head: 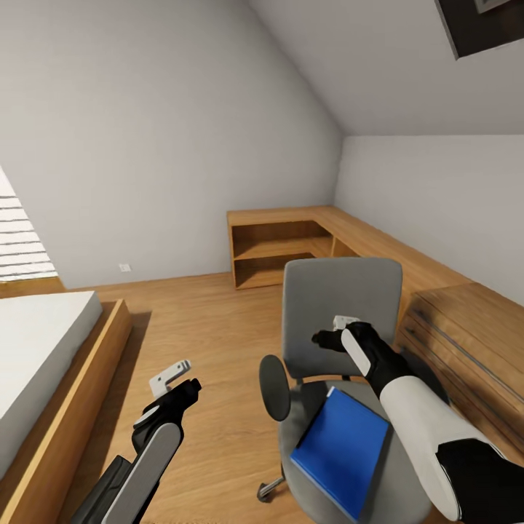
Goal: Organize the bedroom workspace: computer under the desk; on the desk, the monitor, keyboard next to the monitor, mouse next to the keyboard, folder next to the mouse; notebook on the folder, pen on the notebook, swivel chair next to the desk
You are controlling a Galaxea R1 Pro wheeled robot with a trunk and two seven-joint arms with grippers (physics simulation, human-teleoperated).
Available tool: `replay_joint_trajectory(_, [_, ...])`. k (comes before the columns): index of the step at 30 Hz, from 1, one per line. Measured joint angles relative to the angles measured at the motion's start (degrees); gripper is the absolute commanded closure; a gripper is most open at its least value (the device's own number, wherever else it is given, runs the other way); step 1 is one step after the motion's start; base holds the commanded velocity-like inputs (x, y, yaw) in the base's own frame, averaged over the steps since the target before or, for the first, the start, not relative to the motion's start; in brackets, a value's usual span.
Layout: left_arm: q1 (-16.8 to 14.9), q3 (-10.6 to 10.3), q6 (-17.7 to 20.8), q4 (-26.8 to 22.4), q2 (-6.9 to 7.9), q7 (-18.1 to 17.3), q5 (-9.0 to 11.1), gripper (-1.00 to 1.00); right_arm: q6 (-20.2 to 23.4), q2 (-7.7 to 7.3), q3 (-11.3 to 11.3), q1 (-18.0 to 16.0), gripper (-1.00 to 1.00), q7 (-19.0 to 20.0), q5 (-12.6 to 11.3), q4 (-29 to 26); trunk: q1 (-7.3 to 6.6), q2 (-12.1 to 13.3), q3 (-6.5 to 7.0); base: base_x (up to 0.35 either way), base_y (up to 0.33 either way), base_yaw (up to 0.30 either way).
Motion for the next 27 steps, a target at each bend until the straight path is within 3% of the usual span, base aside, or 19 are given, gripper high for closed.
replay_joint_trajectory(10, [0.0, 0.5, 0.0, 0.0, 0.00, 0.0, 0.0, -1.00, -1.2, -0.09, 0.5, 0.0, -1.00, 0.1, 2.8, 1.0, 0.00, 0.0, -0.02, 0.000, 0.000, 0.014])
replay_joint_trajectory(27, [0.0, 1.0, 0.0, 0.0, -0.08, 0.0, 0.0, -1.00, -1.4, -0.05, 0.6, 0.0, -1.00, 0.1, 3.3, 1.2, 0.00, 0.0, -0.02, 0.000, 0.000, 0.000])
